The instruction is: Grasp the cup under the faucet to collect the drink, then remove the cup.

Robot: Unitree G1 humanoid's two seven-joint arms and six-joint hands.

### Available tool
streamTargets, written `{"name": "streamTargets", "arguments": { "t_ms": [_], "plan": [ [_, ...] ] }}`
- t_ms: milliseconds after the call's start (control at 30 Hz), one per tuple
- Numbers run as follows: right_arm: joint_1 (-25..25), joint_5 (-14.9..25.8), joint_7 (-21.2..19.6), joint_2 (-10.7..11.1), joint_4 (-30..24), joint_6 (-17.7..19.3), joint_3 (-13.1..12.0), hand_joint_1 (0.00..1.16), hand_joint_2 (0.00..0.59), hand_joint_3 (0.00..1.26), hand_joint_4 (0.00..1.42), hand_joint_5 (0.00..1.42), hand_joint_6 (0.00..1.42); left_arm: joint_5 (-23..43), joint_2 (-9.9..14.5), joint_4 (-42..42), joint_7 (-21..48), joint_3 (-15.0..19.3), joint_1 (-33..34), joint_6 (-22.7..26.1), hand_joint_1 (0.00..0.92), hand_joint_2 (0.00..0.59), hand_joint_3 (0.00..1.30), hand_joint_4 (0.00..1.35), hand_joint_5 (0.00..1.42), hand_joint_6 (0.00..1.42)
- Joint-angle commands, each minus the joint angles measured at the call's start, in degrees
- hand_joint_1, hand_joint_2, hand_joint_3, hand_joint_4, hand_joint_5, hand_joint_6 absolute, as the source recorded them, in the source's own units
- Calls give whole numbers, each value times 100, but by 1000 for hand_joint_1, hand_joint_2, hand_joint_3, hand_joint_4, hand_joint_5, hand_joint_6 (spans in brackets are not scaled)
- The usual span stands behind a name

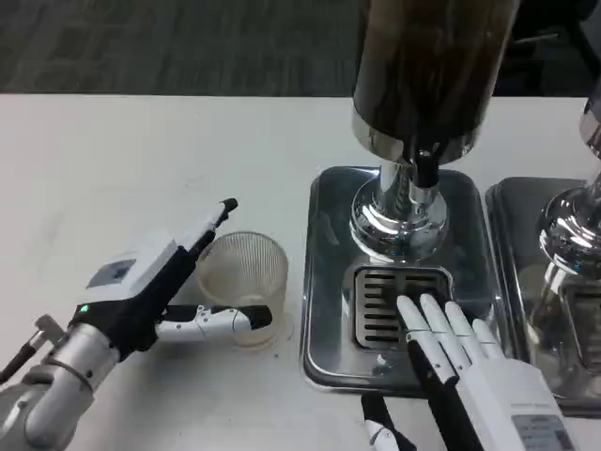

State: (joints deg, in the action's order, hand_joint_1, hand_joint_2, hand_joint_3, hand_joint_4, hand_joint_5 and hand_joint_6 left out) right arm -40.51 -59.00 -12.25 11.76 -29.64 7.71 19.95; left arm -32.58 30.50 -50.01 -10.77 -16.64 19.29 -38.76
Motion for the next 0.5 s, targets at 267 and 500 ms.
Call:
{"name": "streamTargets", "arguments": {
  "t_ms": [267, 500],
  "plan": [
    [-10, 118, -97, -7, -49, -40, -41, 338, 485, 52, 0, 0, 0, -128, -135, -314, -187, -248, 242, -138, 197, 11, 0, 91, 299, 217],
    [-27, 204, -78, 15, -44, -41, -66, 336, 484, 54, 0, 0, 0, -110, -255, -465, -300, -293, 268, -302, 240, 29, 9, 115, 319, 241]
  ]
}}
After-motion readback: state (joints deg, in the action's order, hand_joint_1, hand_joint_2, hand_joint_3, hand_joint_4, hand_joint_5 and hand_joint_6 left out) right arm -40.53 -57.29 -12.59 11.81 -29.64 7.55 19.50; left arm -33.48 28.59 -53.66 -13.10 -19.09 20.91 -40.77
